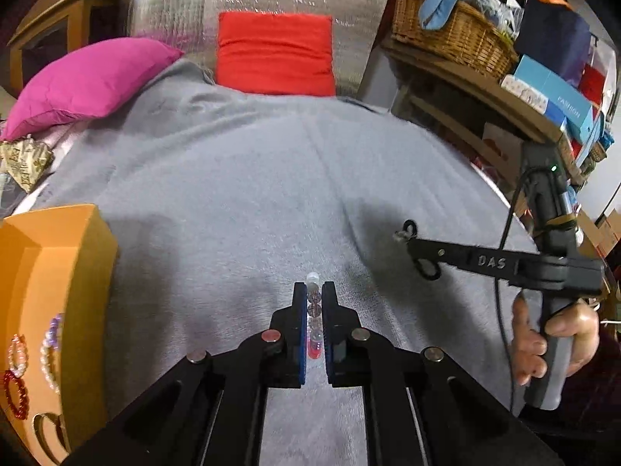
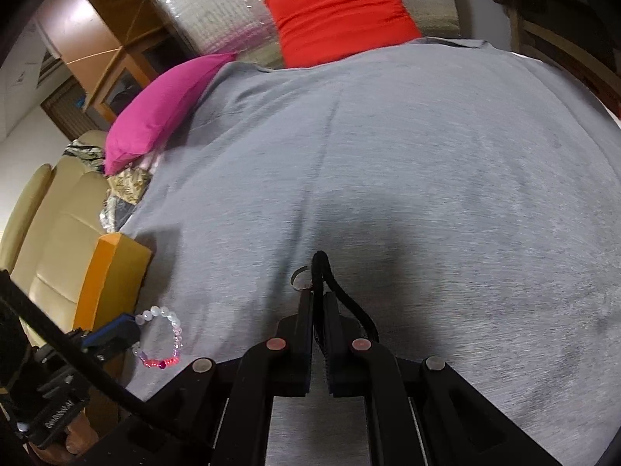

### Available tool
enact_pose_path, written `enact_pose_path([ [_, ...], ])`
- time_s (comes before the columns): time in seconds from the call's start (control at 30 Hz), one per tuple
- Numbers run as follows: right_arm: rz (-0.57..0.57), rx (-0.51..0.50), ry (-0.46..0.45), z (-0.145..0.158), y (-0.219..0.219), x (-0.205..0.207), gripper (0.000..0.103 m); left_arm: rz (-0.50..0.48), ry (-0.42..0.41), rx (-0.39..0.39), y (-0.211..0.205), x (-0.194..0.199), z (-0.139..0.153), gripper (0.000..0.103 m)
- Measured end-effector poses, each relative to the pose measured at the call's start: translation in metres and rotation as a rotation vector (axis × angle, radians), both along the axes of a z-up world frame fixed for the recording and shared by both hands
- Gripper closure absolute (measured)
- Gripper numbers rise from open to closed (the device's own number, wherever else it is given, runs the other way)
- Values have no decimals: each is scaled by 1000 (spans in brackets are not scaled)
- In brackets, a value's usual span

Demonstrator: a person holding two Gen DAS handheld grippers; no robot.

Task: Organize jewelry
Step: 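Carry the bracelet in the left tool and hair tie in the right tool over the orange box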

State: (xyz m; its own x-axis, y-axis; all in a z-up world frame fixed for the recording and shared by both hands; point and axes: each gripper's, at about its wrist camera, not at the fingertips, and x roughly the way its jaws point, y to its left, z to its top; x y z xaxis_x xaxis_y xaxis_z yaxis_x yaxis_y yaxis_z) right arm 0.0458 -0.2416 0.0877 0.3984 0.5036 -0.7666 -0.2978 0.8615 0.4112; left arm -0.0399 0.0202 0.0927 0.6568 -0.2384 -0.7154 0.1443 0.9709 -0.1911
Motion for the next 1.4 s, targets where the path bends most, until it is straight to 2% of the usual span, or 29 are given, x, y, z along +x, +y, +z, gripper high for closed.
enact_pose_path([
  [0.23,84,76,-39,14,27,-25,97,76,-87,-31,30,-41,33,96],
  [0.43,184,154,-63,35,70,-62,97,215,-166,-41,80,-95,61,96],
  [0.53,267,219,-73,54,105,-91,97,284,-176,-28,110,-125,68,96],
  [0.67,381,267,-57,69,155,-123,97,381,-140,25,150,-161,66,96],
  [0.8,476,299,-31,77,202,-154,97,457,-102,46,184,-185,55,96],
  [0.9,533,296,-11,75,230,-177,97,499,-73,33,205,-199,44,96],
  [1.1,624,208,19,56,279,-207,97,556,-4,-40,235,-206,24,96],
  [1.27,645,157,45,37,296,-216,96,571,53,-91,249,-205,12,96],
  [1.4,662,132,48,32,303,-221,96,570,87,-89,252,-202,5,96],
])
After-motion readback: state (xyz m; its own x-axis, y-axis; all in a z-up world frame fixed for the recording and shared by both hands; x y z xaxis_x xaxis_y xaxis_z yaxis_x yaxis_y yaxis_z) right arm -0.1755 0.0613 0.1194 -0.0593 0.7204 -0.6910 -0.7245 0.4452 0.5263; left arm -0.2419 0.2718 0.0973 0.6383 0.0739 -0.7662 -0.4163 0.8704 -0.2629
